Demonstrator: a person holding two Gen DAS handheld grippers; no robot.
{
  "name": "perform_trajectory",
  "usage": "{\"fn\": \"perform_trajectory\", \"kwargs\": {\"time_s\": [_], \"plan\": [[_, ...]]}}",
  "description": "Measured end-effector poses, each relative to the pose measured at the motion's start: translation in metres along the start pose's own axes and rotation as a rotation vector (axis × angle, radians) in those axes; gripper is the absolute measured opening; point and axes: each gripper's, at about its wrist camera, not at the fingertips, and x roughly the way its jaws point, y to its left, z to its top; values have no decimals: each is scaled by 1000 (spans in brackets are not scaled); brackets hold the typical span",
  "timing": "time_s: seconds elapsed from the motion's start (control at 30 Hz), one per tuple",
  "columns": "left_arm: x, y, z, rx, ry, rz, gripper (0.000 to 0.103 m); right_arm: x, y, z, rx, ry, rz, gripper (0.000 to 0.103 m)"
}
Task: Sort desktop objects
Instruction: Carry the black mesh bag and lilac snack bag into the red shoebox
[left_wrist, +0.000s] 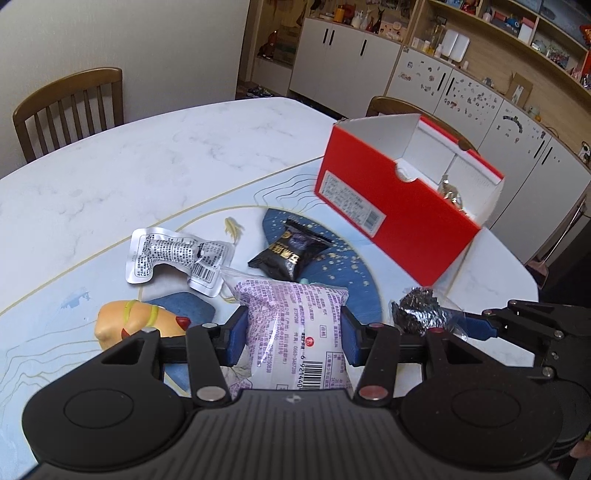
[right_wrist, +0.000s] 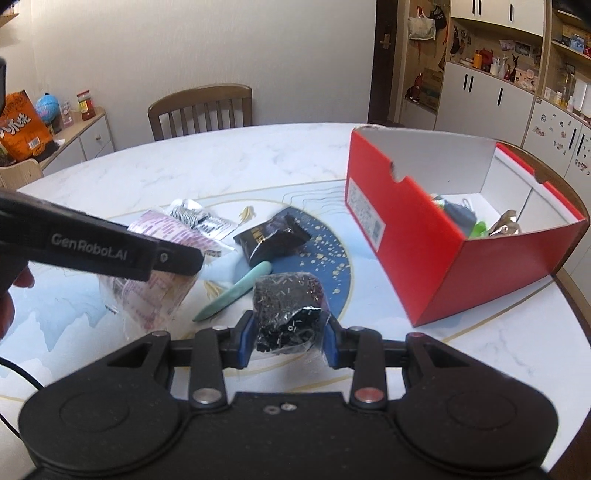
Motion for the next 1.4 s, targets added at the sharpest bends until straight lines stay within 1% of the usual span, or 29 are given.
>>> {"fn": "perform_trajectory", "kwargs": {"time_s": [0.2, 0.57, 0.83, 1.13, 1.4], "plan": [[-19, -14, 3, -3, -23, -10, 49, -18, -10, 5, 8, -24, 7, 35], [-46, -37, 8, -11, -61, -16, 49, -48, -34, 12, 19, -38, 30, 35], [-58, -63, 21, 5, -97, -55, 49, -68, -58, 22, 35, -53, 48, 35], [-58, -96, 39, 21, -127, -82, 49, -82, -89, 31, 40, -73, 39, 35], [-45, -125, 57, 30, -146, -98, 49, -88, -123, 42, 45, -91, 26, 35]]}}
